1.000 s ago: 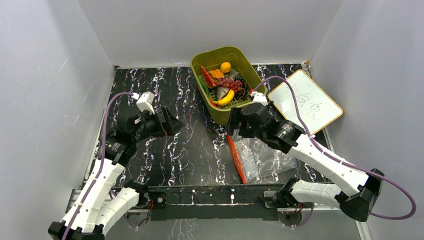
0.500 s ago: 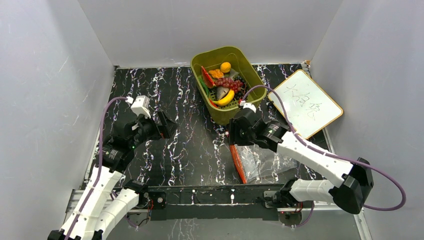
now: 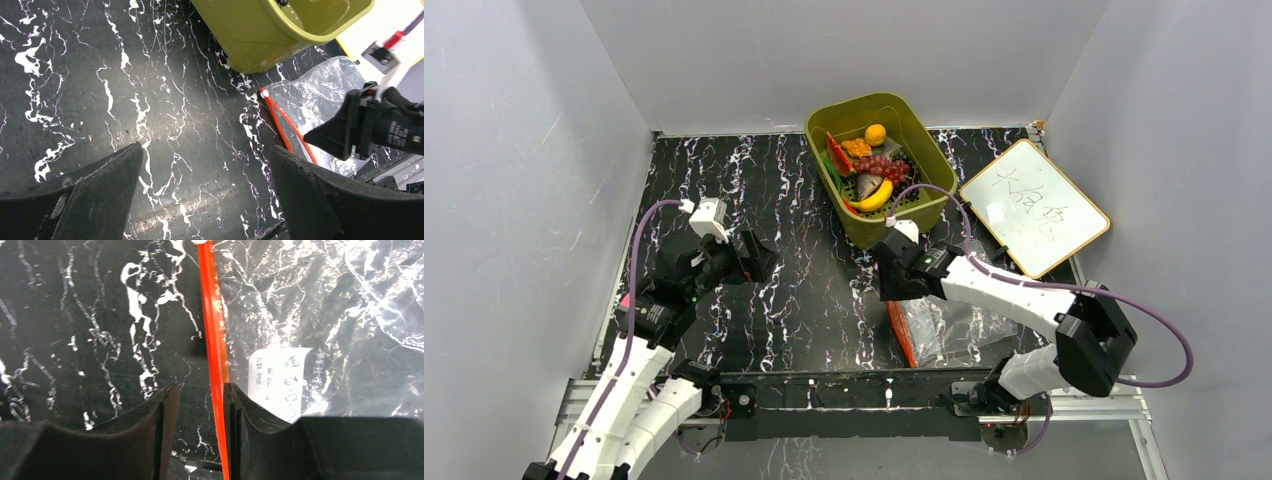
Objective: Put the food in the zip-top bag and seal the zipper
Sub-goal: Pick up the zipper food storage bag at the center of the board.
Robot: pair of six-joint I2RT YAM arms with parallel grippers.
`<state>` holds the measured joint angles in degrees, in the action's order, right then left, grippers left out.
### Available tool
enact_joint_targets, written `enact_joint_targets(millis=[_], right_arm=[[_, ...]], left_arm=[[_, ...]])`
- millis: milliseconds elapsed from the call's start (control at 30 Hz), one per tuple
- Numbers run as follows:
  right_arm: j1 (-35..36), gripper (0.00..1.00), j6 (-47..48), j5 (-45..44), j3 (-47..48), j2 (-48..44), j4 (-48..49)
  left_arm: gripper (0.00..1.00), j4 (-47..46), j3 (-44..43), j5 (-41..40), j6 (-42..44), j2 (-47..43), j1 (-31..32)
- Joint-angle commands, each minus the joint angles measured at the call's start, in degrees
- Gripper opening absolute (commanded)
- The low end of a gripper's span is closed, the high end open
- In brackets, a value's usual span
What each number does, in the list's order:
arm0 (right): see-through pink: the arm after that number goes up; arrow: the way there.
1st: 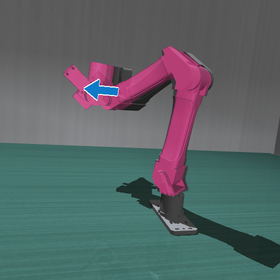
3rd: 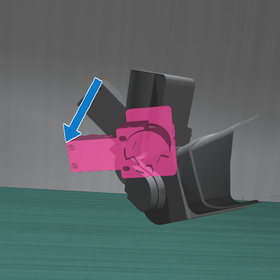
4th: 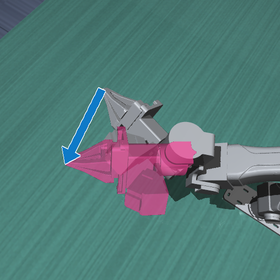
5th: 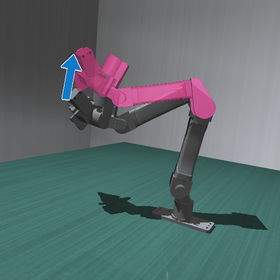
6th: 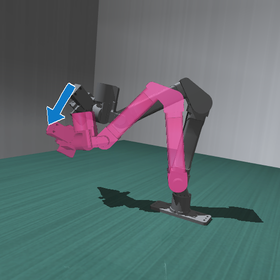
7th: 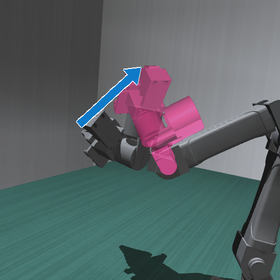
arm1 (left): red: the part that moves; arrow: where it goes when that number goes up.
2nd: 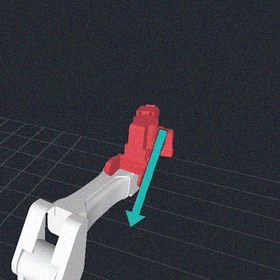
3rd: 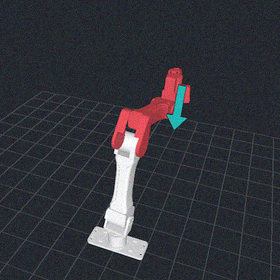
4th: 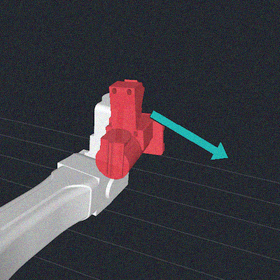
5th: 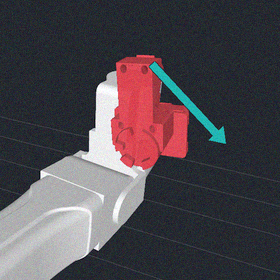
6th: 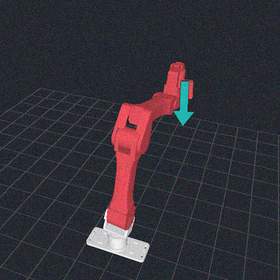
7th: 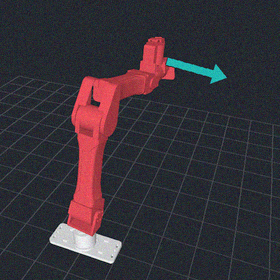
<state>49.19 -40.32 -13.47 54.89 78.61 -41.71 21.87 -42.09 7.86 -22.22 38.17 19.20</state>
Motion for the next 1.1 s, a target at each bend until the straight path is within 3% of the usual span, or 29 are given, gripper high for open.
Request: enact_joint_targets(millis=[0, 467, 567, 733, 1067], right_arm=[[0.6, 0.36, 0.7, -5.4, 0.8, 2.8, 2.9], [2.2, 0.36, 1.9, -12.7, 1.1, 11.4, 2.3], [2.3, 0.29, 2.0, -13.8, 1.2, 12.2, 1.9], [3.0, 0.0, 2.0, -15.1, 2.6, 11.0, 0.3], [4.2, 0.0, 0.3, -5.4, 4.2, 1.2, 0.1]], left_arm=[[0.98, -1.8, 0.4, 2.3, 2.4, -1.8, -0.3], [0.98, -1.8, 1.4, 0.0, 4.2, -6.0, -0.4], [0.98, -1.6, 1.3, 0.8, 4.2, -5.6, -0.4], [0.98, -1.4, 1.2, 0.4, 4.2, -5.5, -0.4], [0.98, 0.4, 0.0, 1.7, 1.0, -5.5, -0.4]])
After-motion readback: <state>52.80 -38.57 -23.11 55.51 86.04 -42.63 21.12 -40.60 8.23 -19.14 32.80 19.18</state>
